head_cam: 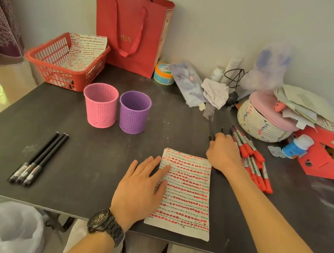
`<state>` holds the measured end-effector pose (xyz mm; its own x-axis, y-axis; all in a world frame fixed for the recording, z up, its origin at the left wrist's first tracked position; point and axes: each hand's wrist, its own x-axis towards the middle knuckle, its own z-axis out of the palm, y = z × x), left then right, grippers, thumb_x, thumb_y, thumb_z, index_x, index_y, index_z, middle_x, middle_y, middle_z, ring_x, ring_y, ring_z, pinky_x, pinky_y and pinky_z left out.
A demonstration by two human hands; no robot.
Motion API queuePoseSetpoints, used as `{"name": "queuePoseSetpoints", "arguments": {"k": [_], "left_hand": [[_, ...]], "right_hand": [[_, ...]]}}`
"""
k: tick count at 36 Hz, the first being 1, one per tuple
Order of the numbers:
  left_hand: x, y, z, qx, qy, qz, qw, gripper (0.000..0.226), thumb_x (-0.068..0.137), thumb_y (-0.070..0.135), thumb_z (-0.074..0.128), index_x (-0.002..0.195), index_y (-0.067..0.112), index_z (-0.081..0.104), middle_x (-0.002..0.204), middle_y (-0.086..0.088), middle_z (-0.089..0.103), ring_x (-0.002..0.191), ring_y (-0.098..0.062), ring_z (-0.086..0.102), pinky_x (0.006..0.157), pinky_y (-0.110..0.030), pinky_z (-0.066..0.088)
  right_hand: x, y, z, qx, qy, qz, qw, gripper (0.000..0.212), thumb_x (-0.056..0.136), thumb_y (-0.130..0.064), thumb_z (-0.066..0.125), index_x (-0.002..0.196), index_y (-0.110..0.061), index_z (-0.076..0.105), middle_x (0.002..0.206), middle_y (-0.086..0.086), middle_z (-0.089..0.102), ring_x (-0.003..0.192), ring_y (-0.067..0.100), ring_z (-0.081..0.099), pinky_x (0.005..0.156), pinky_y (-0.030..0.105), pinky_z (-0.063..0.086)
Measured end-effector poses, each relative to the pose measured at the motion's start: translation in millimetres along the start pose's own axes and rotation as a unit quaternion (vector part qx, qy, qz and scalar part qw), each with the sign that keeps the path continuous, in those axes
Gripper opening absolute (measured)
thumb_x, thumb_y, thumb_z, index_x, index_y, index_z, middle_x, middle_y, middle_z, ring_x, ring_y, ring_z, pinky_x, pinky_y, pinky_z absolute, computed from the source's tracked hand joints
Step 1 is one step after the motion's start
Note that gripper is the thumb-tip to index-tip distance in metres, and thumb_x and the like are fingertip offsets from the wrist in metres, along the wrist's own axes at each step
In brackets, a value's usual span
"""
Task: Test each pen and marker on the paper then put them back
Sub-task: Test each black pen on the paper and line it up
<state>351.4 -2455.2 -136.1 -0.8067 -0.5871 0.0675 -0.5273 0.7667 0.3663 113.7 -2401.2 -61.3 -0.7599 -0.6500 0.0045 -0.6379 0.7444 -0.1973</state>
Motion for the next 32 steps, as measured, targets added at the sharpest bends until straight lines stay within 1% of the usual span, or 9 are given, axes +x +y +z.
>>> {"name": "queuePoseSetpoints", "arguments": {"k": [5, 9, 11, 13, 17, 20, 24, 29, 32], "left_hand": [[-0.5, 1.1, -1.7, -0.009, -0.004, -0.001, 1.000, 0.055, 0.103, 0.059, 0.019, 0.157, 0.047, 0.016, 0.168, 0.015, 0.010, 0.155, -0.011, 0.004, 0.117, -0.035, -0.015], [-3.1, 0.9, -2.6, -0.042, 0.008, 0.000, 0.999, 0.056, 0.103, 0.061, 0.020, 0.157, 0.046, 0.019, 0.167, 0.014, 0.015, 0.155, -0.010, 0.009, 0.119, -0.033, -0.011], [-4.8, 0.9, -4.4, -0.070, 0.016, -0.005, 0.997, 0.055, 0.102, 0.061, 0.023, 0.156, 0.047, 0.023, 0.166, 0.015, 0.018, 0.154, -0.009, 0.011, 0.119, -0.031, -0.009], [-8.2, 1.2, -7.4, -0.103, 0.024, -0.009, 0.994, 0.054, 0.102, 0.061, 0.027, 0.155, 0.047, 0.027, 0.165, 0.016, 0.021, 0.153, -0.007, 0.014, 0.120, -0.028, -0.005], [-25.0, 3.9, -17.6, -0.223, 0.040, -0.031, 0.973, 0.045, 0.102, 0.056, 0.038, 0.147, 0.046, 0.044, 0.158, 0.022, 0.033, 0.145, 0.000, 0.027, 0.123, -0.030, 0.021], [-53.5, 9.6, -26.4, -0.303, 0.094, -0.025, 0.948, 0.035, 0.101, 0.049, 0.044, 0.128, 0.037, 0.063, 0.135, 0.023, 0.055, 0.129, -0.006, 0.049, 0.105, -0.028, 0.044], [-100.1, 23.3, -30.9, -0.342, 0.145, 0.004, 0.928, 0.020, 0.099, 0.038, 0.051, 0.100, 0.033, 0.070, 0.098, 0.016, 0.067, 0.085, -0.015, 0.061, 0.071, -0.022, 0.046], [-133.8, 34.9, -24.2, -0.329, 0.022, 0.046, 0.943, 0.024, 0.098, 0.044, 0.053, 0.109, 0.030, 0.069, 0.099, 0.019, 0.068, 0.091, -0.006, 0.062, 0.078, -0.015, 0.043], [-142.6, 35.2, -15.9, -0.333, -0.069, 0.045, 0.939, 0.023, 0.102, 0.043, 0.052, 0.113, 0.027, 0.065, 0.093, 0.028, 0.065, 0.090, 0.004, 0.062, 0.075, -0.011, 0.043]], "right_hand": [[-38.9, 7.9, -15.7, 0.217, 0.043, -0.031, 0.975, 0.011, 0.104, -0.025, 0.050, 0.110, -0.024, 0.059, 0.100, 0.002, 0.065, 0.079, 0.017, 0.060, 0.061, 0.030, 0.042], [-103.8, 10.4, -23.2, 0.424, 0.034, -0.047, 0.904, 0.010, 0.097, -0.029, 0.062, 0.095, -0.038, 0.065, 0.090, -0.013, 0.070, 0.081, 0.007, 0.069, 0.064, 0.022, 0.058], [-136.8, 13.7, -20.9, 0.471, 0.025, -0.052, 0.880, 0.010, 0.094, -0.030, 0.063, 0.099, -0.038, 0.068, 0.090, -0.012, 0.071, 0.080, 0.007, 0.069, 0.064, 0.017, 0.057], [-168.1, 16.6, -14.4, 0.520, -0.004, -0.038, 0.853, 0.017, 0.090, -0.038, 0.065, 0.106, -0.034, 0.070, 0.085, -0.005, 0.071, 0.074, 0.010, 0.068, 0.065, 0.024, 0.059], [-216.6, 17.5, 10.2, 0.654, -0.041, -0.001, 0.755, 0.033, 0.076, -0.036, 0.071, 0.106, -0.022, 0.073, 0.077, 0.010, 0.067, 0.066, 0.020, 0.063, 0.062, 0.030, 0.056], [-243.4, 16.3, 28.4, 0.696, -0.062, 0.017, 0.715, 0.035, 0.072, -0.040, 0.083, 0.100, -0.020, 0.074, 0.080, 0.016, 0.069, 0.063, 0.025, 0.064, 0.059, 0.032, 0.054], [-270.7, 18.0, 48.5, 0.723, -0.100, 0.041, 0.682, 0.056, 0.068, -0.053, 0.088, 0.105, -0.015, 0.072, 0.085, 0.019, 0.069, 0.069, 0.031, 0.065, 0.065, 0.035, 0.054], [-286.4, 10.6, 61.2, 0.722, -0.140, 0.042, 0.676, 0.043, 0.076, -0.049, 0.083, 0.107, -0.020, 0.073, 0.092, 0.014, 0.073, 0.078, 0.025, 0.068, 0.071, 0.030, 0.055], [-291.6, 6.1, 60.2, 0.698, -0.146, 0.017, 0.701, 0.030, 0.086, -0.041, 0.075, 0.108, -0.020, 0.071, 0.096, 0.011, 0.071, 0.077, 0.023, 0.066, 0.072, 0.028, 0.055]]}}
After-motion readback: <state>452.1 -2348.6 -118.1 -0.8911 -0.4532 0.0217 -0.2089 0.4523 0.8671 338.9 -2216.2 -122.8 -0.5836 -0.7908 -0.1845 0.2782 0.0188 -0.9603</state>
